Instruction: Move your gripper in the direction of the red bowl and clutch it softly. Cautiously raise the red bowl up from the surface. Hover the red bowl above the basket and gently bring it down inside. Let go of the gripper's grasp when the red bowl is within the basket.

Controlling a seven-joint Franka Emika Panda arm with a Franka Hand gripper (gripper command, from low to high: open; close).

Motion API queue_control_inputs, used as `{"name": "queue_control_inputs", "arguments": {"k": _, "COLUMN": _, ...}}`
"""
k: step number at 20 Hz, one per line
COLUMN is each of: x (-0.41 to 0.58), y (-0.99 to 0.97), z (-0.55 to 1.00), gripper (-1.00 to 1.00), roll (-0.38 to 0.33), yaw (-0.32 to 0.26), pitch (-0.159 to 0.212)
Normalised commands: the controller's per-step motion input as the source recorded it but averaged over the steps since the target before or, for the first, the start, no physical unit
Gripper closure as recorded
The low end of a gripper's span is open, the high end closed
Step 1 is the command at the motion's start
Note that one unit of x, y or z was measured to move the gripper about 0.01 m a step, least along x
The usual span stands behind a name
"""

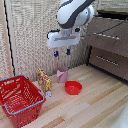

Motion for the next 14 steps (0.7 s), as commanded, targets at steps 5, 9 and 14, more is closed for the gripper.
{"name": "queue_control_inputs", "arguments": {"k": 5, "x": -0.257, "y": -0.47, "z": -0.23, "gripper": -1.0, "roll": 0.03, "yaw": -0.037, "pitch": -0.003}}
{"name": "queue_control_inputs", "arguments": {"k": 9, "x": -0.308, "y": -0.59, "z": -0.27, "gripper": -1.0, "roll": 0.031, "yaw": -0.048, "pitch": 0.0}}
{"name": "queue_control_inputs", "arguments": {"k": 14, "x": -0.342, "y": -0.5, "z": -0.28, "gripper": -1.0, "roll": 0.005, "yaw": -0.047, "pitch": 0.003}}
